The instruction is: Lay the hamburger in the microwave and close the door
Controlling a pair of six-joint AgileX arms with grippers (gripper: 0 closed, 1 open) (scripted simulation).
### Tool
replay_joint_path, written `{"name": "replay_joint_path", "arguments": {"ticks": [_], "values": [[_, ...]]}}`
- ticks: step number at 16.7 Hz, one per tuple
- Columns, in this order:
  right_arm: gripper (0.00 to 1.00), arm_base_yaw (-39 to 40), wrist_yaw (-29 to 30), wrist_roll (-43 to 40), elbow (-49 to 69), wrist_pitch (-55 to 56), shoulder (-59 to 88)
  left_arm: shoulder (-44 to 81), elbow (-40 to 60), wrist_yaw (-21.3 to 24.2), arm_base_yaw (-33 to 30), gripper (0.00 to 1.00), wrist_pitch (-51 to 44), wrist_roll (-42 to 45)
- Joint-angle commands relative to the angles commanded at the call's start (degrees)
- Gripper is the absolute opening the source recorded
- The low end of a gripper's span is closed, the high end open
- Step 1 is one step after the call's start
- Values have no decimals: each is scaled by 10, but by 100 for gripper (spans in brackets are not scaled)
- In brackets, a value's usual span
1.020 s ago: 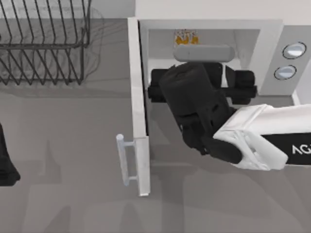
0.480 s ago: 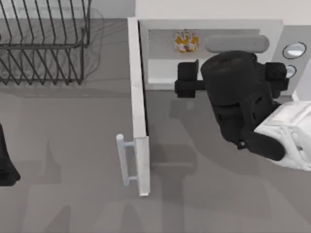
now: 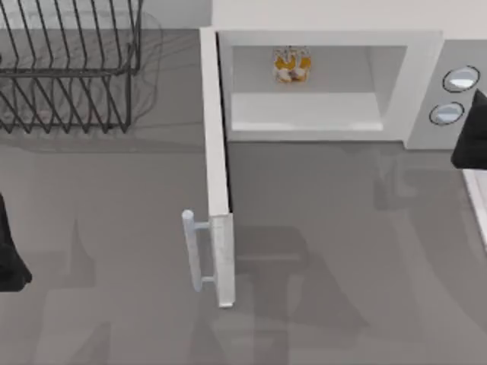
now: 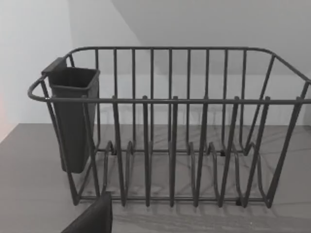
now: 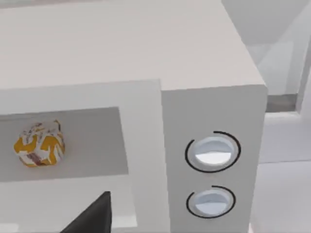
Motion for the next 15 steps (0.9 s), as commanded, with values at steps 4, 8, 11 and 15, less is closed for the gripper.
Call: {"name": "replay_joint_path", "arguments": {"ticks": [4,8,11,15], "values": [[100,-105,-104,-46,-129,-41,-257,0,0,0,0,100,0,0],[100,-194,-194,-85,-231,-67,-431,0,0,0,0,100,0,0],[100,-236,-239,-104,-277,-76,-501,0,0,0,0,100,0,0],[100,-245,-250,-108,-287,-78,-516,0,0,0,0,100,0,0]]}}
